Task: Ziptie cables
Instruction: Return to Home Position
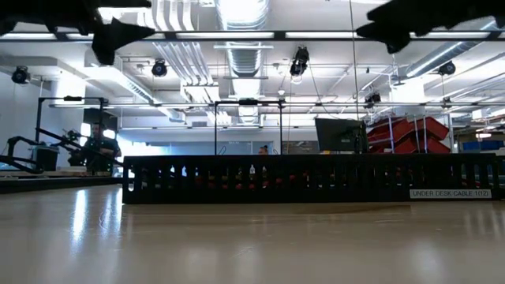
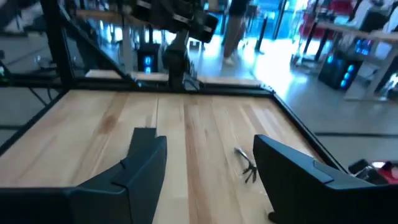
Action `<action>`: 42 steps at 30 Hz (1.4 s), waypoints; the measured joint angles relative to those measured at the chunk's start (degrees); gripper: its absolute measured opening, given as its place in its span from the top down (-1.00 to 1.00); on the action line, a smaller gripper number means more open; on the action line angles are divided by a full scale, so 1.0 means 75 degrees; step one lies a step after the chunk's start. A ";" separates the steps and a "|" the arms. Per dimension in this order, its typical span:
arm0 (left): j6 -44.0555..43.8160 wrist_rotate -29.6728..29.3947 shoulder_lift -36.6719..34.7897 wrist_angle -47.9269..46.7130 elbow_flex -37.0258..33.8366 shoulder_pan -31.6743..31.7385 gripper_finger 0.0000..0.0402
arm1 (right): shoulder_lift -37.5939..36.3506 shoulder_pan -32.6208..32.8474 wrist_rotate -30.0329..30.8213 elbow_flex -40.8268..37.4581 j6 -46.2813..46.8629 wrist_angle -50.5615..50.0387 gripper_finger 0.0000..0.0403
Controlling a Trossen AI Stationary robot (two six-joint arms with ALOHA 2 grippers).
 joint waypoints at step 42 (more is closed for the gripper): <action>0.0967 -0.0116 -0.3216 -0.1527 -0.2524 0.0645 -0.38 | -0.4143 -0.0017 0.0005 -0.4007 0.2221 0.0492 -0.45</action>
